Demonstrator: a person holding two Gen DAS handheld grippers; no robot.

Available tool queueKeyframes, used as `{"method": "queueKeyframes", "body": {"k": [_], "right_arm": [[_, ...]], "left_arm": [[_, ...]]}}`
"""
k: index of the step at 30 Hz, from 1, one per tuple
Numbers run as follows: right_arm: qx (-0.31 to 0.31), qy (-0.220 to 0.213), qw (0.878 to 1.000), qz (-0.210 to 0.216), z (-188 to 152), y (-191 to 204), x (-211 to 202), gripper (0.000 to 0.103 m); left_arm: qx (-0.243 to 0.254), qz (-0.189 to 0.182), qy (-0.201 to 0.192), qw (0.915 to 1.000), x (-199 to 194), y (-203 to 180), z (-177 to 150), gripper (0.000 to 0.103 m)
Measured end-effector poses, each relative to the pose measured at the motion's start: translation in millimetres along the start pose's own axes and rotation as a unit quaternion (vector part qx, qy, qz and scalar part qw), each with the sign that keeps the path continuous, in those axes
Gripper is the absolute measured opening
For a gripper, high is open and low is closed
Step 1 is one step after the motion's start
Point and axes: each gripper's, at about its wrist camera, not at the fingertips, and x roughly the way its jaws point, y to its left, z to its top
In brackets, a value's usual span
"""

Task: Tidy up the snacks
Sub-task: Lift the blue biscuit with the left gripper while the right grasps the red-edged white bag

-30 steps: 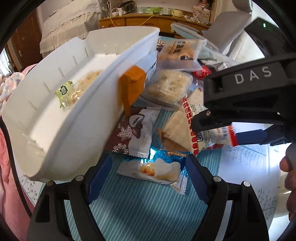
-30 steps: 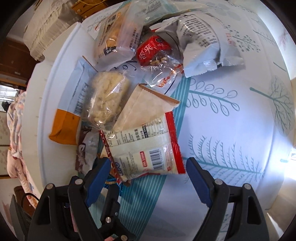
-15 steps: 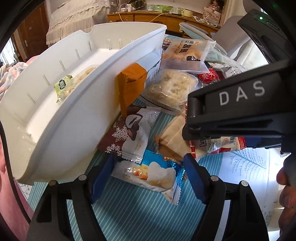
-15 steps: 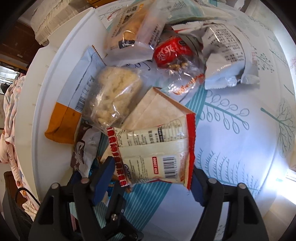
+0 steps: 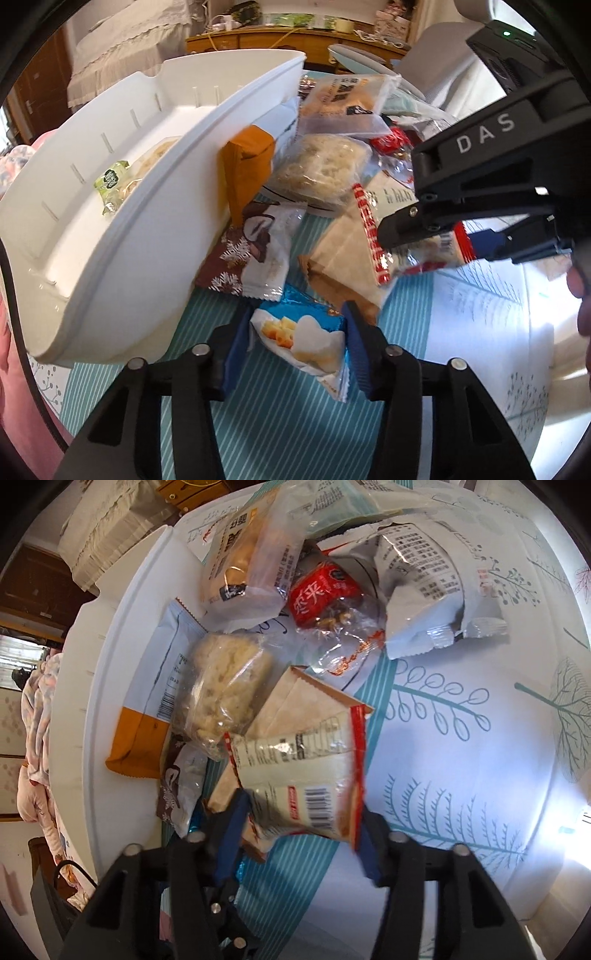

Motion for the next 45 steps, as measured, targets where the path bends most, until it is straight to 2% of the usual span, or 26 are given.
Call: {"method": "queueKeyframes", "body": {"k": [11, 13, 22, 29, 38, 45], "right_arm": [[0.007, 0.006, 1.0, 0.017, -3.9, -22.7, -10.1, 0.044], [0.01, 0.006, 1.0, 0.021, -4.5, -27.1, -13.3, 0.037], [0.029, 0.013, 0.998, 0.055, -18.4, -49.1, -28.1, 0.025], [0.038, 0.005, 0.997, 0.072, -25.2, -58.9, -43.6, 0.019], [0.062, -0.02, 0.994, 0.083, -43.2, -83.4, -75.3, 0.018], [0.083, -0.051, 0.992, 0.085, -43.4, -91.5, -107.1, 0.018]], "left_arm": [[0.004, -0.026, 0.039, 0.9989, -6.3, 10.2, -3.2, 0.04], [0.002, -0.03, 0.049, 0.9983, -8.4, 11.8, -4.0, 0.04], [0.003, -0.05, 0.081, 0.9954, -15.7, 19.6, -2.6, 0.04], [0.024, -0.065, 0.081, 0.9943, -38.8, 15.6, -7.7, 0.039], [0.075, -0.098, 0.075, 0.9895, -51.1, -3.4, 8.6, 0.039], [0.119, -0.123, 0.065, 0.9831, -62.3, -25.6, 26.5, 0.039]]}}
